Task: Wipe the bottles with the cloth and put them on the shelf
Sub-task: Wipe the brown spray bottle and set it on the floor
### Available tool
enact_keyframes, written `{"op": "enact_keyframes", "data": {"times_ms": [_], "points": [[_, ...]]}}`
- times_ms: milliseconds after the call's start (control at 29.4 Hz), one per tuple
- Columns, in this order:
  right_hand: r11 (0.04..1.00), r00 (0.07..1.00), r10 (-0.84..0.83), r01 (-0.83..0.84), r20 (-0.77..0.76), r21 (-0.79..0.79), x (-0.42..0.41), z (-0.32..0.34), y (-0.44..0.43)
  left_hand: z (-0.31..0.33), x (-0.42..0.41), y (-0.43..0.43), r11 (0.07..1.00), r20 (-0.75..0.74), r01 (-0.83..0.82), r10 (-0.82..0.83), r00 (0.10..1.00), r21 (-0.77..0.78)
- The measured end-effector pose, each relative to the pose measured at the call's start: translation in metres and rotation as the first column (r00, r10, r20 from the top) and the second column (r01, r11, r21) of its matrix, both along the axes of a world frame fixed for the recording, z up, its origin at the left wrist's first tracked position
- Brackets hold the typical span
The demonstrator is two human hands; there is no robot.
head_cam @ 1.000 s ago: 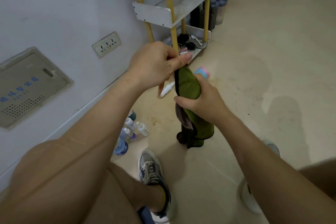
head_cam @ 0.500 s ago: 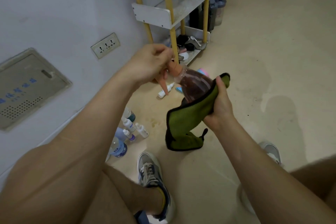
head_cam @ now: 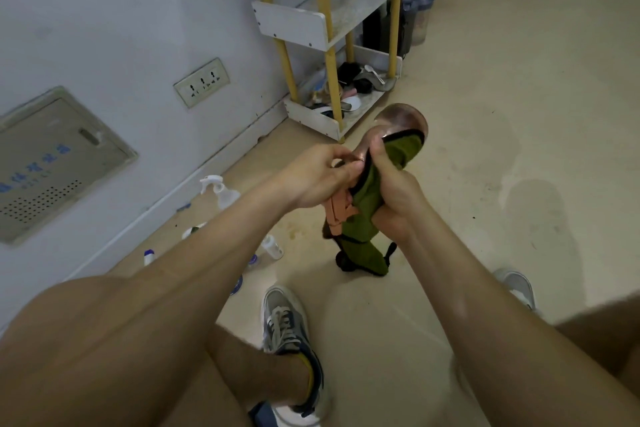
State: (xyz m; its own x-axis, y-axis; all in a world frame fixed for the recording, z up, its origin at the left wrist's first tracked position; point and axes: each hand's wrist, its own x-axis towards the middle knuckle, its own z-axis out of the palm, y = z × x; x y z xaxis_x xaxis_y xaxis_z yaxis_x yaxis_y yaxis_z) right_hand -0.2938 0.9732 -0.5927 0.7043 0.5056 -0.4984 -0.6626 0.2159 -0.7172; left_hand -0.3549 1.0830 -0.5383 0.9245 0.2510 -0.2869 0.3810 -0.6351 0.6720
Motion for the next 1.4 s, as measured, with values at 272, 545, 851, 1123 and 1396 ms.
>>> {"op": "enact_keyframes", "data": {"times_ms": [272,545,851,1123,1396], "points": [[0.896,0.885,0.265,-0.079,0.384,-0.437,-0.012,0.002,0.000,0.001,0.002,-0.005,0.920,-0.085,-0.270,0.256,0.963,-0.285],[0.994,0.993,-0.108,0.109,0.039,-0.015,-0.011,-0.006,0.001,-0.003,0.008,0.014,0.466,-0.135,-0.532,0.649,0.749,-0.707],[0.874,0.798,-0.422,0.484,-0.431,0.040,0.001,-0.014,-0.007,-0.001,0.007,0.017,0.402,-0.127,-0.542,0.706,0.697,-0.738],[0.998,0.977,0.032,-0.020,0.213,-0.057,-0.029,0.013,0.019,0.010,0.010,0.012,0.352,-0.179,-0.537,0.686,0.706,-0.767],[0.933,0.885,-0.248,0.327,0.395,-0.147,-0.007,0.016,0.011,0.012,0.003,-0.003,0.859,-0.267,-0.343,0.253,0.930,-0.380]]}}
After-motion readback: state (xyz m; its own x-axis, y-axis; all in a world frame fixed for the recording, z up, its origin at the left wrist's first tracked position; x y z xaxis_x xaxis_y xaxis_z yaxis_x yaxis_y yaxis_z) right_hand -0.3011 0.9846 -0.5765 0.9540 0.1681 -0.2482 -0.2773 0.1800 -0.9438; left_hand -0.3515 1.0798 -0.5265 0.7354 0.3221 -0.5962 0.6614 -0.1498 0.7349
